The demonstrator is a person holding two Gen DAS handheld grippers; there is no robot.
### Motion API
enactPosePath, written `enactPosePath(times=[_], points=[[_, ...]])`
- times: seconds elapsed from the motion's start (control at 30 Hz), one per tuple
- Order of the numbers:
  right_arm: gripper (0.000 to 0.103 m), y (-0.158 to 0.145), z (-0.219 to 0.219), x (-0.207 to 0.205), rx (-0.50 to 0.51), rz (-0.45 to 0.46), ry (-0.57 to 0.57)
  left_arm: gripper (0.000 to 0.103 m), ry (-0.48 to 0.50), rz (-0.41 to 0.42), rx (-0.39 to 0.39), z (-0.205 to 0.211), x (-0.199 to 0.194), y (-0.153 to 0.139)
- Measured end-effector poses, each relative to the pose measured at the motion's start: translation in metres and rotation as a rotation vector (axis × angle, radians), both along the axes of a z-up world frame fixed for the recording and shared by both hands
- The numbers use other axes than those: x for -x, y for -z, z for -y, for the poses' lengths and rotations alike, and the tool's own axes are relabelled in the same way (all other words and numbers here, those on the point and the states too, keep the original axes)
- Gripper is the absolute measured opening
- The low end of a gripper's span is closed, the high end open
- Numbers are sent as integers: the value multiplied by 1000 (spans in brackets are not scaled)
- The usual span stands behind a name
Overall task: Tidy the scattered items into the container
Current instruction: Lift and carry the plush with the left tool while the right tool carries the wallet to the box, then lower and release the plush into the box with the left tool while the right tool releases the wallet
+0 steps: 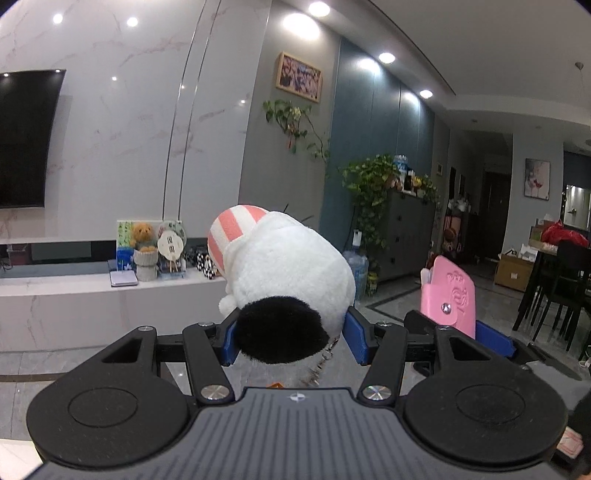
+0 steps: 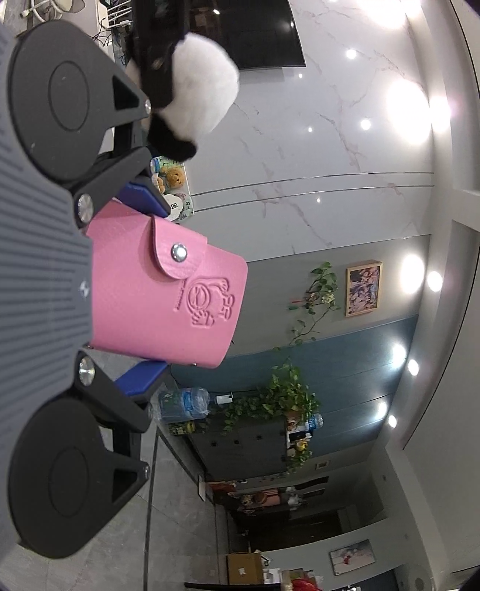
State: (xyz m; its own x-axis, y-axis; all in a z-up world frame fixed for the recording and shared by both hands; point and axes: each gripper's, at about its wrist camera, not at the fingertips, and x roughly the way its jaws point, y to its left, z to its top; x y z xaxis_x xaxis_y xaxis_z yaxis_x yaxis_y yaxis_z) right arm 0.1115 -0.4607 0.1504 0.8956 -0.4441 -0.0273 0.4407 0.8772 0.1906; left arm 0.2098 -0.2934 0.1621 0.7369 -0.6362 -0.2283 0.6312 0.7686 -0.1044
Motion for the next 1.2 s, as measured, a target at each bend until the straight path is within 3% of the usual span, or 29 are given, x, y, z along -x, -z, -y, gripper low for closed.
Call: enactPosePath(times=[0.1,0.3,0.43,0.77,1.0,1.2], points=[[85,5,3,-7,-11,-32,-11,64,-1,-35,-34,5,-8,12],[85,30,18,-46,-107,-248,-60,64,-13,-162,-89,9,-36,49],[85,51,28,-68,-161,-336,-80,64,-26,-238,-89,4,-51,71],[85,79,31,-88,-255,-470,-123,64,-43,-329,-159,-3,-77,97],[86,92,20,-100,-255,-552,-188,67,-55,-412,-116,-15,-90,105],[91,88,12,-92,-223,-520,-183,69,-36,-434,-69,-22,-96,104]])
